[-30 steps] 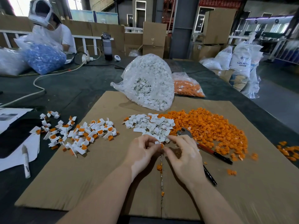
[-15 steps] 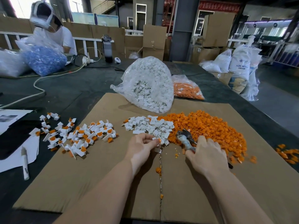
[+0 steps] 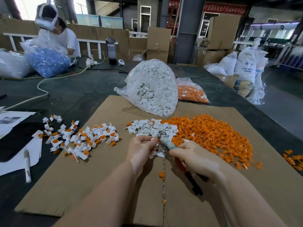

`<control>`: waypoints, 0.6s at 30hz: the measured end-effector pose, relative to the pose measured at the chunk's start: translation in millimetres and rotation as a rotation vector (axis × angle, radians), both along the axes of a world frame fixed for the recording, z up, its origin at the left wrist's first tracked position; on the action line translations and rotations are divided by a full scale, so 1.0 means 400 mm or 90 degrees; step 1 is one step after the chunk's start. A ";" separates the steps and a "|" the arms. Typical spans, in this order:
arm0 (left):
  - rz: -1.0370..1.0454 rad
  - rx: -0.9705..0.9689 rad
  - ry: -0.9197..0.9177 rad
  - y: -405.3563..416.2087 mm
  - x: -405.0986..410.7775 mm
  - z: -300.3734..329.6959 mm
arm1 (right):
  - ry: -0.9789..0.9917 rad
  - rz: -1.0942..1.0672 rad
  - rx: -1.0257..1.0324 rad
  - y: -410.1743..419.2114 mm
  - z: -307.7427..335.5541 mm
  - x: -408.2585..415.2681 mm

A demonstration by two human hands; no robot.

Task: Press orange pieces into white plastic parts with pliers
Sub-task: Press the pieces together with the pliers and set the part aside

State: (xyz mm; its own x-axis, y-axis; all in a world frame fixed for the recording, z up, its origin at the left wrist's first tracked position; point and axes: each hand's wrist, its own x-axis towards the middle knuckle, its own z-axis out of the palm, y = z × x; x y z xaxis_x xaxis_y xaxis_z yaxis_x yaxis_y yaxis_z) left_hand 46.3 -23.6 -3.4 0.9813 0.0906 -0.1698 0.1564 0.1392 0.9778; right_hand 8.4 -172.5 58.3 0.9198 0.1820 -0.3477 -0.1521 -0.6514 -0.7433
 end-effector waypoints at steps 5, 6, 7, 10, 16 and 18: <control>0.016 0.005 0.003 -0.006 0.003 -0.003 | 0.065 0.011 0.052 0.001 0.005 -0.002; 0.018 0.004 0.002 -0.007 0.002 -0.003 | 0.069 0.013 0.054 0.002 0.005 -0.002; 0.019 0.003 0.000 -0.007 0.003 -0.003 | 0.067 0.014 0.052 0.002 0.004 -0.002; 0.017 0.006 -0.002 -0.006 0.002 -0.004 | 0.054 0.001 0.039 0.010 -0.002 -0.003; 0.018 -0.003 -0.005 -0.003 -0.002 -0.003 | -0.070 0.002 -0.123 0.028 -0.032 0.006; 0.020 -0.001 -0.007 -0.002 -0.004 -0.003 | -0.080 -0.008 -0.126 0.033 -0.042 0.006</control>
